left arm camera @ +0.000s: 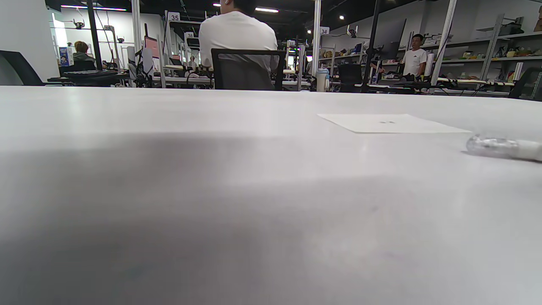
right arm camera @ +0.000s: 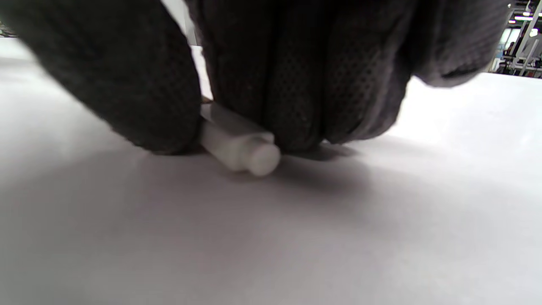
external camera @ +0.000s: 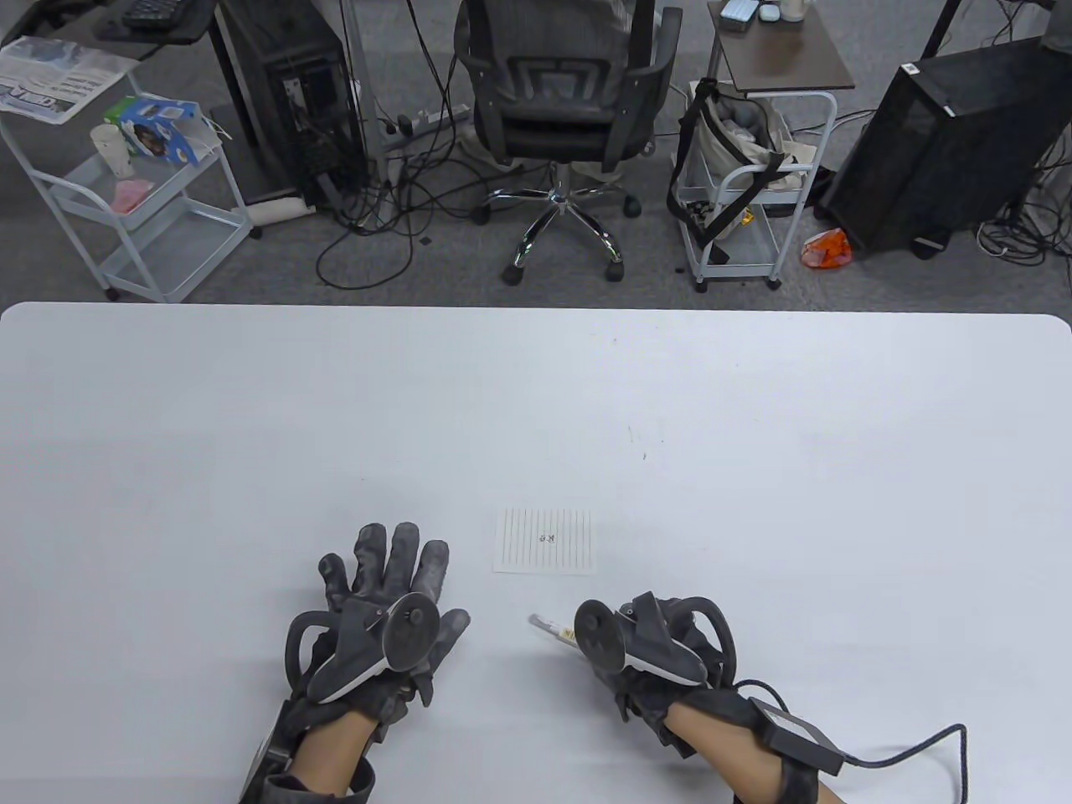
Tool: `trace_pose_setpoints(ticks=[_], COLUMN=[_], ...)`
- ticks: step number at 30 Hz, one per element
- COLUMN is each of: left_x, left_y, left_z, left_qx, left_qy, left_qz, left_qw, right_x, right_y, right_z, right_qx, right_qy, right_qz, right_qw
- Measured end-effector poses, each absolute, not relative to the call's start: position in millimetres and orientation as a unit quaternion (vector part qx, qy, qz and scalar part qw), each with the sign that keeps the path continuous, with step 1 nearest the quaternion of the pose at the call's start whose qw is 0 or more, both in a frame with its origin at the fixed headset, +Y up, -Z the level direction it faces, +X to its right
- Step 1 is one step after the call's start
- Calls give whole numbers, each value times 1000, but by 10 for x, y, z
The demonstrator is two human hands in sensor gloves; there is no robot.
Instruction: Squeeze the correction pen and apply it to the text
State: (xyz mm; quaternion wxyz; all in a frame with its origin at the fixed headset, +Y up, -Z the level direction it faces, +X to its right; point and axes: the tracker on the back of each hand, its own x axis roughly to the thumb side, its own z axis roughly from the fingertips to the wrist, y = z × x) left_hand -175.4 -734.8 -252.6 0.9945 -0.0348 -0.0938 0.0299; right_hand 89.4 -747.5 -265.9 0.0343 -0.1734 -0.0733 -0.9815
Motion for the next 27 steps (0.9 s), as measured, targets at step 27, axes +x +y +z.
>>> trace_pose_setpoints(ticks=[27], left_x=[-1578], left_y=[-7292], left_z=[-2437], left_qx=[-1], left_qy=[-127], left_qz=[17], left_qw=[992], right_x=[1175], right_y=[-6739], right_z=[-2401], right_qx=[-248], right_qy=[277], right_qz=[-928], right_qw=[39])
